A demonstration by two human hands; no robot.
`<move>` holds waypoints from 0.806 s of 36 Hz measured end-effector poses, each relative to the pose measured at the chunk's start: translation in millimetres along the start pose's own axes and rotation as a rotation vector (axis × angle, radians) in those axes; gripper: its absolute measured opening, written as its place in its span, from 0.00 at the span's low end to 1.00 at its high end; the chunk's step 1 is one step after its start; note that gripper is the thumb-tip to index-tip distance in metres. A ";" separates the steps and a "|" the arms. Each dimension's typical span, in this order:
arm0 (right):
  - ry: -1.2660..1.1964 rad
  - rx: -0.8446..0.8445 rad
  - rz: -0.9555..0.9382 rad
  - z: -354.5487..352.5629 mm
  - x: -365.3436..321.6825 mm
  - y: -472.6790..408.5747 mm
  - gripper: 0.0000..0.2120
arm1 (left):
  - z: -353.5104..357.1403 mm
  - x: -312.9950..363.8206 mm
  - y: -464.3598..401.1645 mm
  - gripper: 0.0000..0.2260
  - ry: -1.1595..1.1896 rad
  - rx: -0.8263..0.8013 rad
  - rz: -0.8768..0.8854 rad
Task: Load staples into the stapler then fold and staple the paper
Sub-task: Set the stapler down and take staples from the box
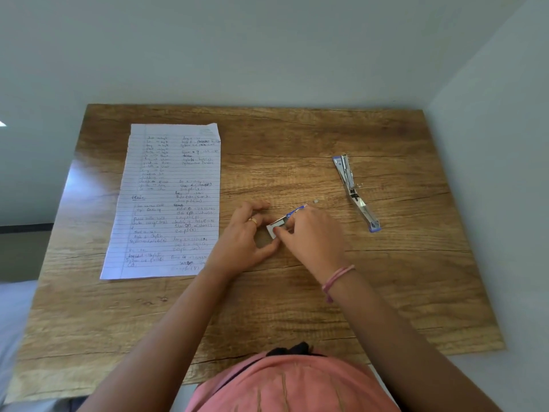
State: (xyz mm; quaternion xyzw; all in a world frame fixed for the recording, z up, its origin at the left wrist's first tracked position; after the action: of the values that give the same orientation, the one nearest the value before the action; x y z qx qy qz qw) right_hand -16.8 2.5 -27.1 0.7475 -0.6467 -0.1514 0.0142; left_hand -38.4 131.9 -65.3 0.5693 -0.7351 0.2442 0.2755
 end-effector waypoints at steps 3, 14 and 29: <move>0.060 -0.030 0.016 -0.1 -3.3 -1.4 0.16 | 0.3 1.7 0.0 0.17 -0.004 -0.003 0.003; -0.002 -0.073 0.058 0.4 -9.4 -8.8 0.16 | -0.9 4.7 0.4 0.18 -0.010 -0.010 0.012; 0.011 -0.202 -0.126 -18.8 58.5 4.7 0.07 | -0.3 1.4 -1.0 0.16 -0.023 -0.001 0.000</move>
State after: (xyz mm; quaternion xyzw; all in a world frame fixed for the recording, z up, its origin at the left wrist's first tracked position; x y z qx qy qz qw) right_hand -9.9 -58.3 -20.3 0.7821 -0.5799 -0.2122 0.0834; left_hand -37.7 130.9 -64.1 0.5718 -0.7383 0.2373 0.2675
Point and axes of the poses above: each hand's wrist, its own y-axis away from the middle knuckle, its own z-axis out of the palm, x = y × z, the point moved 5 cm from there along -y, towards the middle knuckle, and after that the axes turned 4 degrees about -x, right-handed, at the moved point
